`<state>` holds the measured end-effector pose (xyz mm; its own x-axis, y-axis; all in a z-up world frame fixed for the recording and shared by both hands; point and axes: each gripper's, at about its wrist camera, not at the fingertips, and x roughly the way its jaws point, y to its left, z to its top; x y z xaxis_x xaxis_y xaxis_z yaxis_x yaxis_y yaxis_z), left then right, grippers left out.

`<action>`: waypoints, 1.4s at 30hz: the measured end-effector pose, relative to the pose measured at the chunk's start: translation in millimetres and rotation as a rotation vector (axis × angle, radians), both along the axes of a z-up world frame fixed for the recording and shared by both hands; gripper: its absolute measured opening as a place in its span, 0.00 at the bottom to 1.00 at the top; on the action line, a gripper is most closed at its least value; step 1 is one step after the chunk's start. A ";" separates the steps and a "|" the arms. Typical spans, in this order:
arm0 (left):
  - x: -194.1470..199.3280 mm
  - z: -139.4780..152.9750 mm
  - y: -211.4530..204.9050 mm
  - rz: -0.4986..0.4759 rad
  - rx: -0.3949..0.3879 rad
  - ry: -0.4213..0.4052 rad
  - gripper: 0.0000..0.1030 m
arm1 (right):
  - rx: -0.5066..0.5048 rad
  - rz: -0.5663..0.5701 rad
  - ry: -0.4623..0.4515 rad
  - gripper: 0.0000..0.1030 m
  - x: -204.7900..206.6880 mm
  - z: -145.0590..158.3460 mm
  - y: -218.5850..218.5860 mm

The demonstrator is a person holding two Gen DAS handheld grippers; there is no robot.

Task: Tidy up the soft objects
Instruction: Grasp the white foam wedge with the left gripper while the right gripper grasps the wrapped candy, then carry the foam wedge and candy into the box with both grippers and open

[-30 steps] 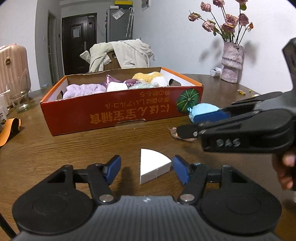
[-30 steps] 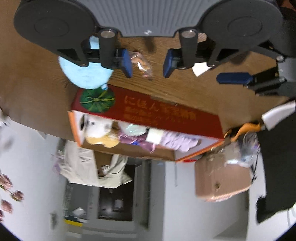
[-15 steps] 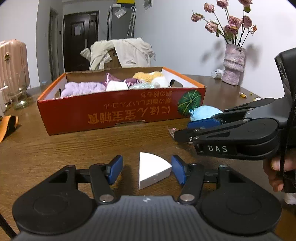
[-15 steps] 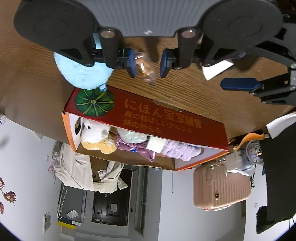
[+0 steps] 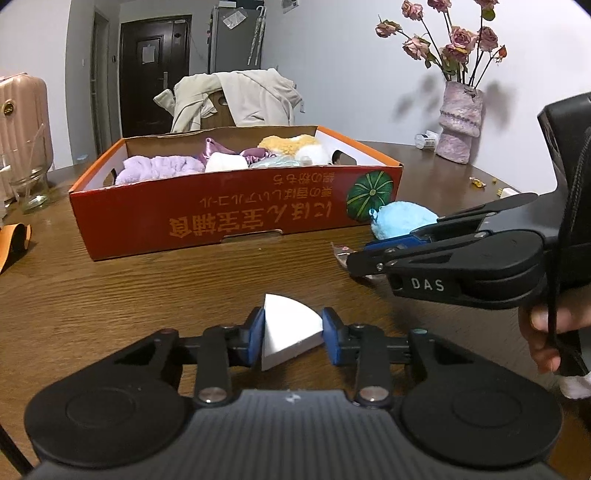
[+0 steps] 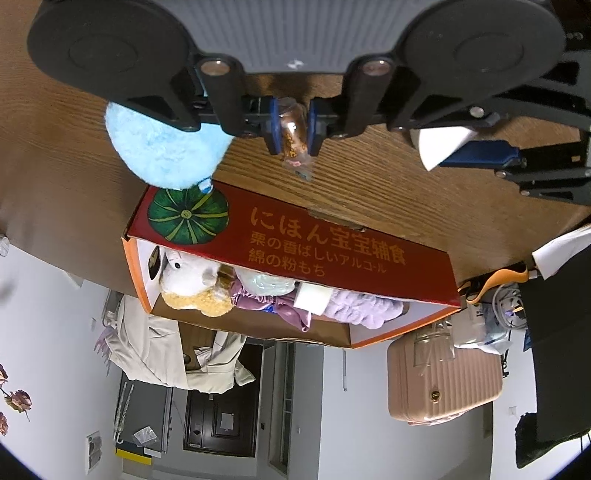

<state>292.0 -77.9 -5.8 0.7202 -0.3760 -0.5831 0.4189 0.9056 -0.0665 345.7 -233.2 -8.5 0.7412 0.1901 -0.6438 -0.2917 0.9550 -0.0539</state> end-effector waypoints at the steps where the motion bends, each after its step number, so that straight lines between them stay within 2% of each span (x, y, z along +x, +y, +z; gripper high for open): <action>1: -0.8 0.2 0.6 0.002 0.000 0.000 0.33 | 0.001 0.000 -0.002 0.14 -1.3 0.7 -0.1; 19: -16.4 12.4 16.7 0.015 -0.031 -0.030 0.33 | 0.059 -0.017 -0.049 0.14 -33.1 9.7 -4.7; 30: -9.6 23.9 19.6 0.015 -0.057 -0.045 0.33 | 0.087 -0.025 -0.110 0.14 -40.6 33.6 -9.3; 37: 31.1 70.7 9.6 -0.021 -0.079 -0.117 0.34 | 0.145 -0.042 -0.160 0.14 -15.3 72.2 -26.3; 42: 88.5 92.3 -2.1 -0.003 -0.102 -0.094 0.34 | 0.234 -0.094 -0.132 0.14 41.2 86.0 -43.6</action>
<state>380.5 -80.0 86.4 0.7687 -0.4318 -0.4718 0.4299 0.8950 -0.1187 387.0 -276.8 77.5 0.8372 0.2486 -0.4870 -0.2068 0.9685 0.1390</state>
